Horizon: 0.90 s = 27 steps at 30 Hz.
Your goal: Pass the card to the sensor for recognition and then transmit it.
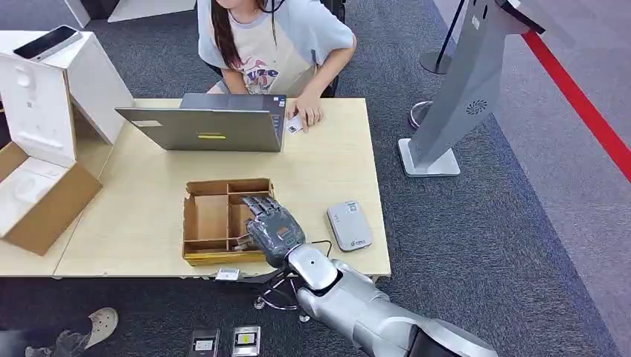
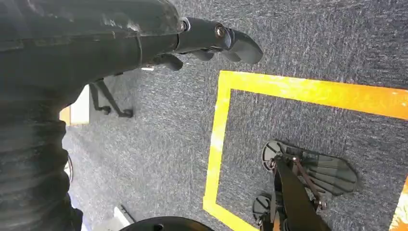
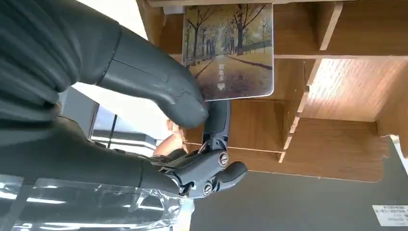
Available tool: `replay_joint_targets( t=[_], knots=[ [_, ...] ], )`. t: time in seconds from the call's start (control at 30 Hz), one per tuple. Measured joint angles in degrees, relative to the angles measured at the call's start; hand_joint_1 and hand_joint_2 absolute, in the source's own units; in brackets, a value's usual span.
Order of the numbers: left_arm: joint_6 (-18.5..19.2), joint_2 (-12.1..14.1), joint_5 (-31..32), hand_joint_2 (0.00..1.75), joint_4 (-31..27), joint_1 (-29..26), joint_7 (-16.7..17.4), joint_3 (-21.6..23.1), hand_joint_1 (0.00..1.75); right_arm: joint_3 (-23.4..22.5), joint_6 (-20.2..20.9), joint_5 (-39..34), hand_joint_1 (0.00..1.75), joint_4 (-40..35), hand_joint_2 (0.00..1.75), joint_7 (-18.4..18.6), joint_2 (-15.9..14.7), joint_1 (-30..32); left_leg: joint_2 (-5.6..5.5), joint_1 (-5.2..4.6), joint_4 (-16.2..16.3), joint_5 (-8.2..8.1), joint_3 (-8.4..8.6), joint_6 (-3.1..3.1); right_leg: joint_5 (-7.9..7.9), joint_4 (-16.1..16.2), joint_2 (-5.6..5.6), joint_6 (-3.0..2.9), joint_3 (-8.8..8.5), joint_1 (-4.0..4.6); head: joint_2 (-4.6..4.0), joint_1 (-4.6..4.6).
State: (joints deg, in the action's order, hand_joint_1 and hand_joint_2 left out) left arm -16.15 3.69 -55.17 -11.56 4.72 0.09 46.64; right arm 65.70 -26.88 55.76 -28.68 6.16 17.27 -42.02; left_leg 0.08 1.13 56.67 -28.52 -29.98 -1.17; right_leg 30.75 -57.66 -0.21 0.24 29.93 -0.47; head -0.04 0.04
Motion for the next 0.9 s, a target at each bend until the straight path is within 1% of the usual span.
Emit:
replay_joint_targets(
  t=[0.47,0.5,0.53,0.9],
  knots=[
    [-0.1,0.0,-0.4,1.75,0.0,0.0,0.0,0.0,0.0,0.0,-0.4,-0.4,1.75,0.0,1.75,-0.3,0.0,0.0,0.0,0.0,0.0,0.0,0.0,0.0,0.0,0.0,0.0,0.0,0.0,0.0,0.0,0.0],
    [-0.1,0.0,-0.4,1.75,0.0,0.0,0.0,0.0,0.0,0.0,-0.4,-0.4,0.59,0.0,1.75,-0.3,0.0,0.0,0.0,0.0,0.0,0.0,0.0,0.0,0.0,0.0,0.0,0.0,0.0,0.0,0.0,0.0],
    [-0.1,0.0,-0.4,1.75,0.0,0.0,0.0,0.0,0.0,0.0,-0.5,-0.4,0.0,0.0,1.75,-0.3,0.0,0.0,0.0,0.0,0.0,0.0,0.0,0.0,0.0,0.0,0.0,0.0,0.0,0.0,0.0,0.0],
    [0.0,0.0,-0.4,1.75,0.0,0.0,0.0,0.0,0.0,0.0,-1.4,-0.4,0.0,0.0,1.75,-0.2,0.0,0.0,0.0,0.0,0.0,0.0,0.01,0.0,0.0,0.0,0.0,0.0,0.0,0.0,0.0,0.0]
  ],
)
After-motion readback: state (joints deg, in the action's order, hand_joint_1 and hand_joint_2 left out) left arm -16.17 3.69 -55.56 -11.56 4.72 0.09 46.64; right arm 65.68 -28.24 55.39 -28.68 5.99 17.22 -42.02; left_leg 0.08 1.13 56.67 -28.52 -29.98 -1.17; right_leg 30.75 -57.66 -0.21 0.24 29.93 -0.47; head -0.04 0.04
